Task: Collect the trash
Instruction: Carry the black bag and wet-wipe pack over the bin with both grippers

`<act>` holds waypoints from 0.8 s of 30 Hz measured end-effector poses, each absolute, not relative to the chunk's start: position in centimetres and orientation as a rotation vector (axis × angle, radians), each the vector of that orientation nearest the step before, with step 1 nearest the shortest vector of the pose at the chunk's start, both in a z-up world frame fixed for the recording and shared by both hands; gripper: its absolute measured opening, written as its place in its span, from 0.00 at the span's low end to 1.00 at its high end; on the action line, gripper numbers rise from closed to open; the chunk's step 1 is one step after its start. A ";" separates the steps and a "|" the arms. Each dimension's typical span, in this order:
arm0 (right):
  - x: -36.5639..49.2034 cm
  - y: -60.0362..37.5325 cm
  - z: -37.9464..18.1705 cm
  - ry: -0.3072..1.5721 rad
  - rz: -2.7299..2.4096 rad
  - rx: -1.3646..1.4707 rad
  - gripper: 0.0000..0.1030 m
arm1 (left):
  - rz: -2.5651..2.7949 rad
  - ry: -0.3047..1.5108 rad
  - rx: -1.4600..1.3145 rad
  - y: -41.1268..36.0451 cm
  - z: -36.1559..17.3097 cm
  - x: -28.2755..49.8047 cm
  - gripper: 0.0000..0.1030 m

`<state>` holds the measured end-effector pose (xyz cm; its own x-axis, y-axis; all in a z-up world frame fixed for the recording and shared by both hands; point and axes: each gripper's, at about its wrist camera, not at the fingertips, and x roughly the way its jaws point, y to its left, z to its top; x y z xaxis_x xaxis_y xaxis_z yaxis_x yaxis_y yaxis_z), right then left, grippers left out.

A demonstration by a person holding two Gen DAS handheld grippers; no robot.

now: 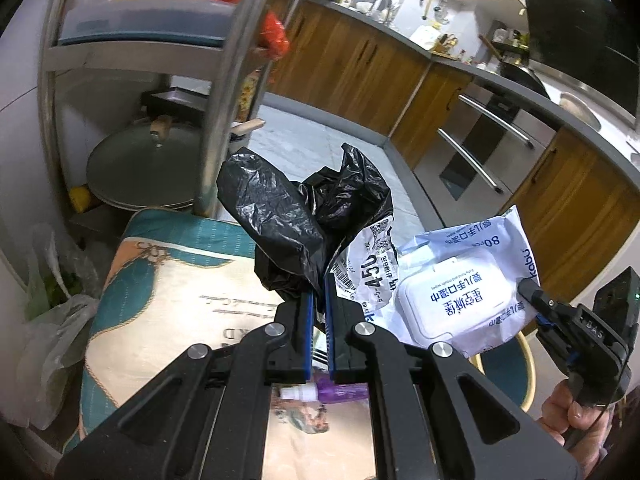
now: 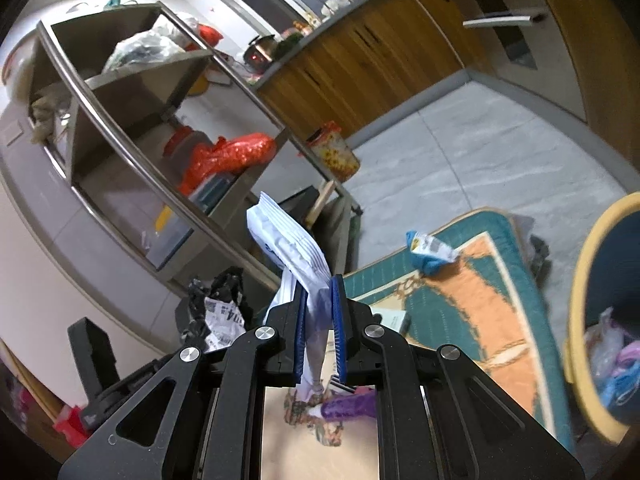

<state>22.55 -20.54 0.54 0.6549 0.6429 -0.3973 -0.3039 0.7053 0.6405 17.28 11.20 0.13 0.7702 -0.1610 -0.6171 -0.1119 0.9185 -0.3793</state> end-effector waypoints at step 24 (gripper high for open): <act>16.3 -29.3 2.4 0.571 0.347 0.448 0.12 | -0.231 0.709 -0.303 0.4 1.2 17.1 0.04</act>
<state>16.32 -29.33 2.35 0.7886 0.4317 -0.4378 -0.1891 0.8479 0.4953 17.12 0.39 1.23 0.7367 -0.3089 -0.6015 0.1057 0.9312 -0.3488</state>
